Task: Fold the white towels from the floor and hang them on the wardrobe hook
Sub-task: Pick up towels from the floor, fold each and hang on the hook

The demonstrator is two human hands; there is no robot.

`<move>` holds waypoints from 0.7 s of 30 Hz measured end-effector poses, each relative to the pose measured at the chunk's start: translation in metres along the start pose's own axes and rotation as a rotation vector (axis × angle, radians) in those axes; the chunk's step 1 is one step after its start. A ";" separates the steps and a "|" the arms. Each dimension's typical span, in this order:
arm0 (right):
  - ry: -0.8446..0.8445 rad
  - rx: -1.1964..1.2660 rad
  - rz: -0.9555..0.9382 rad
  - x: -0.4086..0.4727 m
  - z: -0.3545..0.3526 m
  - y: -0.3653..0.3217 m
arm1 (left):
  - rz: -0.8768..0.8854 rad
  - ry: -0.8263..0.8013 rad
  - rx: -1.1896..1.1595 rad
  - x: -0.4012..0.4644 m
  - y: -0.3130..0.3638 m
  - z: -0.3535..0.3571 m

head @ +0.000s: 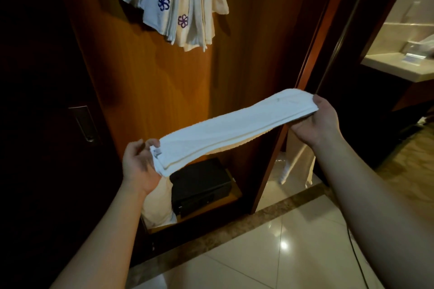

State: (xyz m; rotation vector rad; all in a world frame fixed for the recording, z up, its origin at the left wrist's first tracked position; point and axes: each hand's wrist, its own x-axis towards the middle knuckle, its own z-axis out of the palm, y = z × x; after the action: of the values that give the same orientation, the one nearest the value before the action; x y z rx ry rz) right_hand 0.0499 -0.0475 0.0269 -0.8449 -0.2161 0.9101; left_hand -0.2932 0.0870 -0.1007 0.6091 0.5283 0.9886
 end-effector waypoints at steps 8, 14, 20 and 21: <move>-0.052 0.030 0.012 -0.009 0.018 0.012 | -0.299 0.252 0.475 0.015 -0.047 -0.015; -0.154 0.000 0.014 -0.018 0.057 0.018 | -0.325 0.304 0.788 0.020 -0.090 0.008; -0.116 -0.280 -0.125 -0.023 0.099 0.018 | -0.337 0.359 0.924 0.018 -0.089 0.059; -0.104 -0.315 -0.147 -0.024 0.106 0.017 | -0.222 0.358 0.906 0.014 -0.085 0.070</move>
State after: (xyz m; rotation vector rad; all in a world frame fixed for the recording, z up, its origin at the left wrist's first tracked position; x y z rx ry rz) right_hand -0.0282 -0.0017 0.0902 -1.0584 -0.5157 0.7925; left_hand -0.1896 0.0481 -0.1111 1.1478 1.3630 0.6085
